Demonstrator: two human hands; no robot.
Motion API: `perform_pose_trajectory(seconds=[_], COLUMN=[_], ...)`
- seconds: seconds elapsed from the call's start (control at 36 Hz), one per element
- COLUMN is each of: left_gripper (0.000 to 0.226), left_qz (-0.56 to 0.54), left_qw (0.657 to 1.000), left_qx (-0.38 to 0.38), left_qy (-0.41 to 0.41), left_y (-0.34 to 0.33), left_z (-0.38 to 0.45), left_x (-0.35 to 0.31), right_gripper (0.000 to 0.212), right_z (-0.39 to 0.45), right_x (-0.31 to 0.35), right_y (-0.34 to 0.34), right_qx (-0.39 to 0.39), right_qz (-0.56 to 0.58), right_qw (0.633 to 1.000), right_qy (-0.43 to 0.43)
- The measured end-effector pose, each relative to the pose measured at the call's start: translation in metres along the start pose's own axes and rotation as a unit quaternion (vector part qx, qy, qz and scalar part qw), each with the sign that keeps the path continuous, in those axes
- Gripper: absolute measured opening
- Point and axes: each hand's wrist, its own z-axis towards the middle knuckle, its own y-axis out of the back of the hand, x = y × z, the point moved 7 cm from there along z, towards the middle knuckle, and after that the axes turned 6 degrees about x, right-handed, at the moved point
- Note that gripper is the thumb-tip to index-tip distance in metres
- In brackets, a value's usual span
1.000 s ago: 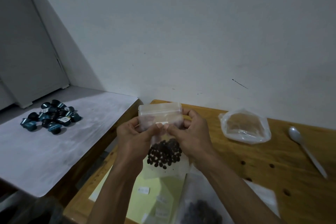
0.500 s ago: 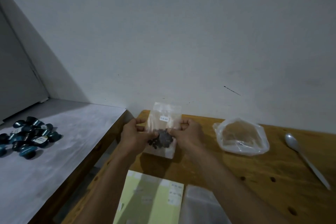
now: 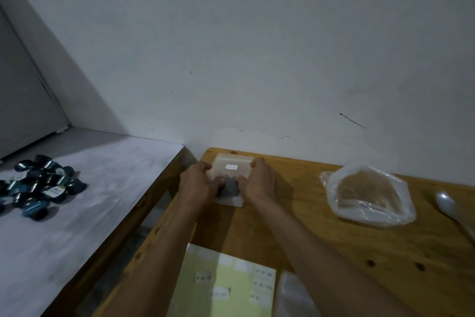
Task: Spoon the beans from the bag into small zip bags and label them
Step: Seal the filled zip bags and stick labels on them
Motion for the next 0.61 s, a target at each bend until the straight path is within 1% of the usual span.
perform_pose_trajectory(seconds=[0.11, 0.19, 0.31, 0.42, 0.5, 0.61], left_gripper=[0.058, 0.055, 0.047, 0.041, 0.035, 0.031], left_qz=[-0.003, 0.005, -0.012, -0.037, -0.065, -0.074], left_qw=[1.000, 0.999, 0.997, 0.996, 0.993, 0.990], left_qx=[0.001, -0.020, -0.040, -0.021, 0.008, 0.041], left_qy=[-0.011, -0.028, -0.057, -0.077, -0.098, -0.111], left_y=[0.002, 0.013, 0.033, 0.038, 0.036, 0.021], left_z=[-0.012, -0.027, -0.057, -0.098, -0.129, -0.167], left_x=[-0.004, -0.007, -0.016, -0.028, -0.042, -0.054], right_gripper=[0.044, 0.046, 0.033, 0.021, 0.013, 0.012], right_z=[-0.009, -0.023, -0.050, -0.089, -0.121, -0.155], right_x=[0.002, 0.002, 0.000, -0.003, -0.010, -0.030], right_y=[0.007, 0.016, 0.034, 0.064, 0.087, 0.113], right_qx=[0.013, 0.013, 0.033, 0.044, 0.060, 0.084], right_qz=[-0.006, 0.001, 0.012, 0.020, 0.016, -0.036], right_qw=[1.000, 1.000, 0.999, 0.996, 0.994, 0.992], right_qy=[0.007, 0.012, 0.037, 0.077, 0.093, 0.088])
